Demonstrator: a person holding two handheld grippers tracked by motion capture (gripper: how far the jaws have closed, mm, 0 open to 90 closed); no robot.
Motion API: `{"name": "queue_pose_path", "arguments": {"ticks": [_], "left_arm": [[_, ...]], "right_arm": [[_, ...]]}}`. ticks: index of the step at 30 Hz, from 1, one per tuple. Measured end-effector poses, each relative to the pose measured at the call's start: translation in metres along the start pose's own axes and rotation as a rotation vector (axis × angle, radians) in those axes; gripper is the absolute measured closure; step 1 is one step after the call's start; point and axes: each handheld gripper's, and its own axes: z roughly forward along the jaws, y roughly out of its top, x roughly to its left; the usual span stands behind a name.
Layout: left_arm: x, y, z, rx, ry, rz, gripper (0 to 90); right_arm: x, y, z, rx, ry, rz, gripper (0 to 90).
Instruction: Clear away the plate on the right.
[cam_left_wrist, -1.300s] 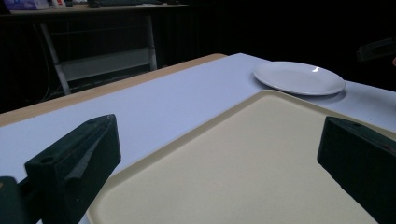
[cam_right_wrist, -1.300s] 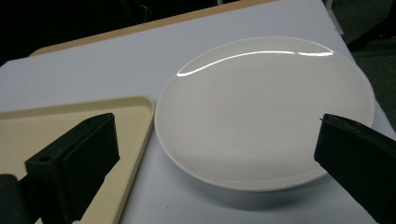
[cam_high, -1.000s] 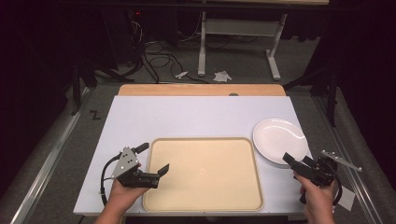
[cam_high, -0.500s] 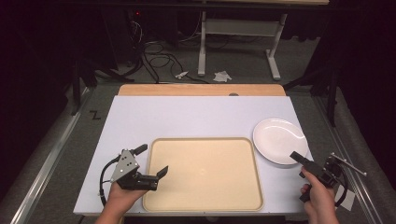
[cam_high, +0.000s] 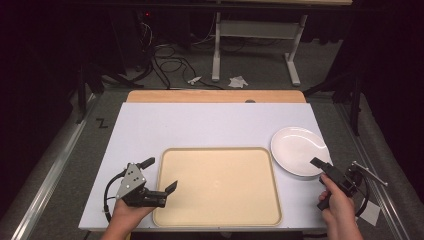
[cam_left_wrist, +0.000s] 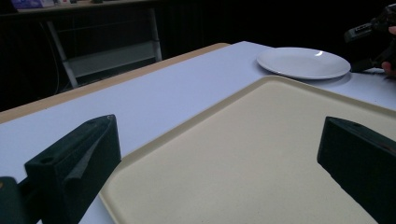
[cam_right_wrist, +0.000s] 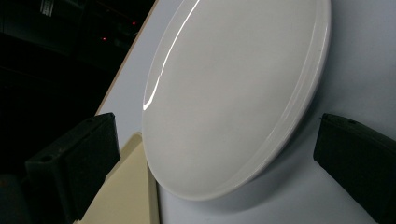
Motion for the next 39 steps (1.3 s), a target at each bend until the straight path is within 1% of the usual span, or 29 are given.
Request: {"name": "queue_pose_path", "arguments": {"ticks": [5, 8, 11, 14, 17, 19, 21, 22, 24, 26, 29, 30, 31, 32, 34, 36, 39], "left_arm": [[-0.001, -0.001, -0.002, -0.002, 0.001, 0.000, 0.2], [-0.002, -0.001, -0.002, 0.001, -0.004, 0.005, 0.2], [-0.003, -0.001, -0.002, 0.004, -0.008, 0.007, 0.2], [-0.003, -0.001, -0.001, 0.003, -0.010, 0.008, 0.2], [-0.006, -0.001, 0.000, 0.002, -0.018, 0.012, 0.2], [-0.007, -0.001, 0.001, 0.007, -0.024, 0.018, 0.2], [-0.008, -0.001, 0.002, 0.007, -0.027, 0.022, 0.2], [-0.008, -0.001, 0.002, 0.011, -0.029, 0.025, 0.2], [-0.009, -0.001, 0.003, 0.021, -0.027, 0.028, 0.2], [-0.010, -0.001, 0.003, 0.023, -0.031, 0.029, 0.2], [-0.010, 0.000, 0.003, 0.016, -0.035, 0.033, 0.2], [-0.011, 0.000, 0.003, 0.014, -0.035, 0.034, 0.2], [-0.010, 0.000, 0.003, 0.015, -0.035, 0.035, 0.2], [-0.010, 0.000, 0.003, 0.016, -0.037, 0.035, 0.2], [-0.010, 0.001, 0.002, 0.016, -0.039, 0.035, 0.2], [-0.009, 0.000, 0.002, 0.015, -0.040, 0.034, 0.2], [-0.008, 0.001, 0.002, 0.012, -0.045, 0.030, 0.2]], "right_arm": [[0.000, 0.003, 0.003, -0.003, 0.008, 0.031, 1.3], [-0.001, 0.005, 0.005, -0.001, 0.016, 0.034, 3.4], [-0.004, 0.008, 0.007, 0.000, 0.034, 0.066, 5.7], [-0.004, 0.010, 0.009, -0.001, 0.034, 0.062, 6.9], [-0.002, 0.010, 0.011, 0.004, 0.023, 0.051, 7.7], [-0.002, 0.009, 0.011, 0.001, 0.016, 0.035, 9.2], [-0.001, 0.009, 0.011, 0.005, -0.002, 0.025, 13.1], [-0.001, 0.009, 0.011, 0.006, -0.010, 0.007, 14.6], [-0.001, 0.008, 0.010, 0.010, -0.026, -0.013, 18.6], [-0.001, 0.007, 0.009, 0.014, -0.049, -0.035, 25.2], [-0.004, 0.007, 0.007, 0.017, -0.067, -0.068, 36.0], [-0.004, 0.007, 0.007, 0.018, -0.068, -0.070, 38.4], [-0.006, 0.007, 0.006, 0.018, -0.067, -0.061, 41.7], [-0.007, 0.007, 0.005, 0.013, -0.067, -0.071, 44.6], [-0.010, 0.007, 0.004, 0.013, -0.068, -0.061, 49.7], [-0.012, 0.007, 0.003, 0.009, -0.062, -0.056, 51.6], [-0.014, 0.007, 0.003, 0.009, -0.055, -0.046, 51.8]]}}
